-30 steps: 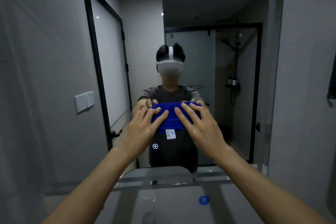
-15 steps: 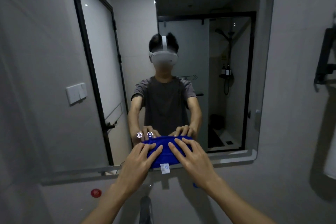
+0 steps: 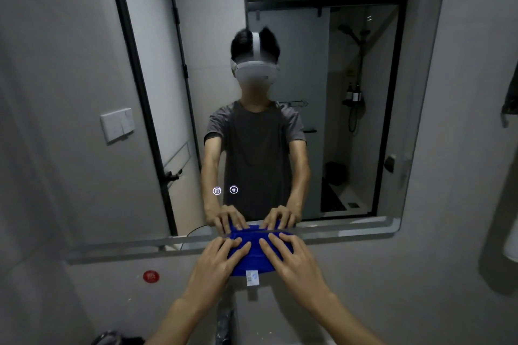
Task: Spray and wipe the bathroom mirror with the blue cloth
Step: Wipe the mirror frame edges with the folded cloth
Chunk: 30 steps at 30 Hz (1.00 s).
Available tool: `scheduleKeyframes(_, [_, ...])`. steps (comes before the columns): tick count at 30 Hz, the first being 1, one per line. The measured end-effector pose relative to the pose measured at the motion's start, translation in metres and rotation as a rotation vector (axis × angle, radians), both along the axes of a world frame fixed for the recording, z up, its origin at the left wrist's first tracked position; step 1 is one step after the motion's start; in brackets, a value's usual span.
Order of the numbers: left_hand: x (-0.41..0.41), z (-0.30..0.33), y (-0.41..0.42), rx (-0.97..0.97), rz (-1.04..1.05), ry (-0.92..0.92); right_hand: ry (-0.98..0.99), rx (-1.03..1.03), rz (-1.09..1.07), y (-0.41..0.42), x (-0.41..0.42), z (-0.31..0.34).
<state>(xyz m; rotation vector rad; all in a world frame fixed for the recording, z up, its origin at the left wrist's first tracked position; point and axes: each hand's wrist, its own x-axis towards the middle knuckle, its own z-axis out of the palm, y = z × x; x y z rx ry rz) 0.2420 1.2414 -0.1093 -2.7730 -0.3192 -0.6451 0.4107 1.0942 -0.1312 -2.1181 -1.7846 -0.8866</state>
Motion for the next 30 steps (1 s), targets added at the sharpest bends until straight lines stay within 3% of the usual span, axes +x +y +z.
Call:
scheduleKeyframes(4, [-0.005, -0.003, -0.007, -0.103, 0.002, 0.097, 0.063, -0.125, 0.003, -0.003, -0.010, -0.001])
scheduleKeyframes(8, [-0.017, 0.008, -0.009, -0.072, -0.008, 0.167, 0.052, -0.203, 0.037, 0.000, -0.013, 0.007])
scheduleKeyframes(12, [-0.042, 0.053, -0.001, 0.002, 0.003, 0.056, -0.064, -0.073, 0.100, 0.002, -0.023, 0.061])
scheduleKeyframes(15, [-0.058, 0.117, 0.008, 0.093, -0.050, -0.116, -0.213, 0.182, 0.106, 0.011, -0.031, 0.122])
scheduleKeyframes(21, [-0.071, 0.266, 0.040, 0.382, -0.101, -0.320, -0.430, 0.451, 0.080, 0.031, -0.045, 0.276])
scheduleKeyframes(30, [-0.084, 0.466, 0.064, 0.623, -0.088, -0.536, -0.552, 0.535, -0.056, 0.046, -0.077, 0.481])
